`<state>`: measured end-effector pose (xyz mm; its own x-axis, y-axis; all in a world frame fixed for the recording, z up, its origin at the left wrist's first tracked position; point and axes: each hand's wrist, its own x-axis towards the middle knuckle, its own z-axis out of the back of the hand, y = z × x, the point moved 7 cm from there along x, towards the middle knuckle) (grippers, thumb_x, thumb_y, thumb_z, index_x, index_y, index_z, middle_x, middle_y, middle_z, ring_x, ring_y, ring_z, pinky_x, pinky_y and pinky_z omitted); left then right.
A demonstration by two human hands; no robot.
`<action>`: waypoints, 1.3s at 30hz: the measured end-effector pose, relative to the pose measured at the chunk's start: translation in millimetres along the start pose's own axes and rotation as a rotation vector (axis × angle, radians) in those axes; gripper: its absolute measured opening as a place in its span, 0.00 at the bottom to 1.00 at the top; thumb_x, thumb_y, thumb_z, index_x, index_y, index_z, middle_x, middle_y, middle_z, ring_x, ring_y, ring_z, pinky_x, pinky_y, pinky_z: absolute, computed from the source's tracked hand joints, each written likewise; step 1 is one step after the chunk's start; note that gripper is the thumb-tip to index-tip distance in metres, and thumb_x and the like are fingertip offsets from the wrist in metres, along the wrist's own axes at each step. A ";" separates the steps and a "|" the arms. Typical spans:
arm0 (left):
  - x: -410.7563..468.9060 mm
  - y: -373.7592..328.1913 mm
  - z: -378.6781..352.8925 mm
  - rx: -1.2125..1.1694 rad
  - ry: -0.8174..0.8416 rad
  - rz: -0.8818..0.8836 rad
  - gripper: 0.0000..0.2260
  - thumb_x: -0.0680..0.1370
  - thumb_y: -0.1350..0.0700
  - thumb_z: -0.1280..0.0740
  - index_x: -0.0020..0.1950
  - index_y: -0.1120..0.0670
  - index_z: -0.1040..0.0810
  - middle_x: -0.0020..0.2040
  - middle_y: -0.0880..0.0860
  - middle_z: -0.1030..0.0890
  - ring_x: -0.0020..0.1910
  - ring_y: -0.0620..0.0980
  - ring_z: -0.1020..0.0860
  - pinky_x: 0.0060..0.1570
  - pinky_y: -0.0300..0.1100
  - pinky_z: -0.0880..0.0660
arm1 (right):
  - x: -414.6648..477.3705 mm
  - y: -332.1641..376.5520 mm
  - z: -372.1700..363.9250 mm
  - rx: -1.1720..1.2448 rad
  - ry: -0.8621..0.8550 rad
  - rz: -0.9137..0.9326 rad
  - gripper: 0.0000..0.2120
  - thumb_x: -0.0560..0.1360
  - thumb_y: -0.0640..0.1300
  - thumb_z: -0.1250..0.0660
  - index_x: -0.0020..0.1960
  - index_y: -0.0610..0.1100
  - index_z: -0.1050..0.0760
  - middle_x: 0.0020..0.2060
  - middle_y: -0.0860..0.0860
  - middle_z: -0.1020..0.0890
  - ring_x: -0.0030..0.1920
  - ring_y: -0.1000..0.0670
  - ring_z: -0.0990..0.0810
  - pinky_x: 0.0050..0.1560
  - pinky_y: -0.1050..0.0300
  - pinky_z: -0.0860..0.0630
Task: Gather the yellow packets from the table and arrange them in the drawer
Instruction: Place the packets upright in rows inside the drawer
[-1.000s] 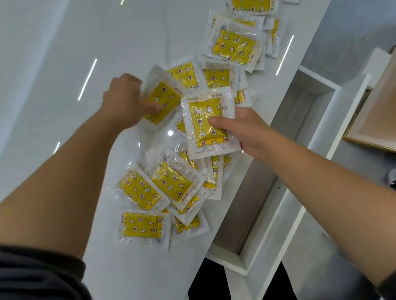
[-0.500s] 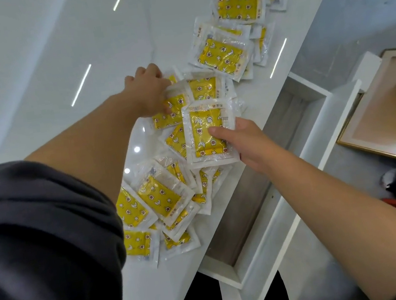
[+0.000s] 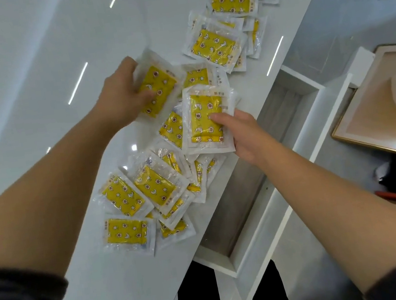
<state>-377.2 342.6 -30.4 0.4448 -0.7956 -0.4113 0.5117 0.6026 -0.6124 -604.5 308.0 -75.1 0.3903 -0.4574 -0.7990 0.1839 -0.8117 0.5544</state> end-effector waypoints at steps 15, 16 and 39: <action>-164.0 -51.2 -152.5 -0.853 -0.091 0.322 0.13 0.79 0.59 0.35 0.63 0.50 0.25 0.55 0.50 0.18 0.52 0.48 0.19 0.53 0.47 0.22 | -62.4 -18.4 116.5 -0.134 0.177 -0.065 0.12 0.77 0.33 0.37 0.60 0.41 0.25 0.49 0.47 0.15 0.47 0.48 0.15 0.51 0.50 0.18; -175.4 -47.6 -178.5 -0.900 -0.084 0.385 0.12 0.80 0.59 0.37 0.62 0.49 0.26 0.54 0.49 0.18 0.51 0.47 0.19 0.51 0.46 0.22 | -61.7 -27.2 133.3 -0.191 0.168 -0.094 0.12 0.77 0.33 0.37 0.60 0.41 0.25 0.49 0.47 0.15 0.48 0.48 0.16 0.53 0.48 0.19; -257.1 144.0 -395.6 -0.526 -0.131 1.205 0.20 0.76 0.56 0.33 0.66 0.59 0.29 0.61 0.58 0.23 0.59 0.58 0.23 0.56 0.46 0.25 | 66.1 -186.2 143.5 -1.580 0.201 -0.099 0.18 0.77 0.37 0.37 0.67 0.39 0.31 0.60 0.44 0.24 0.62 0.44 0.25 0.50 0.59 0.30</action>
<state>-708.6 609.4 -280.0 0.4997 0.2485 -0.8298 -0.5833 0.8047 -0.1103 -742.4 376.8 -264.6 0.4044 -0.2712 -0.8734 0.8729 0.3994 0.2802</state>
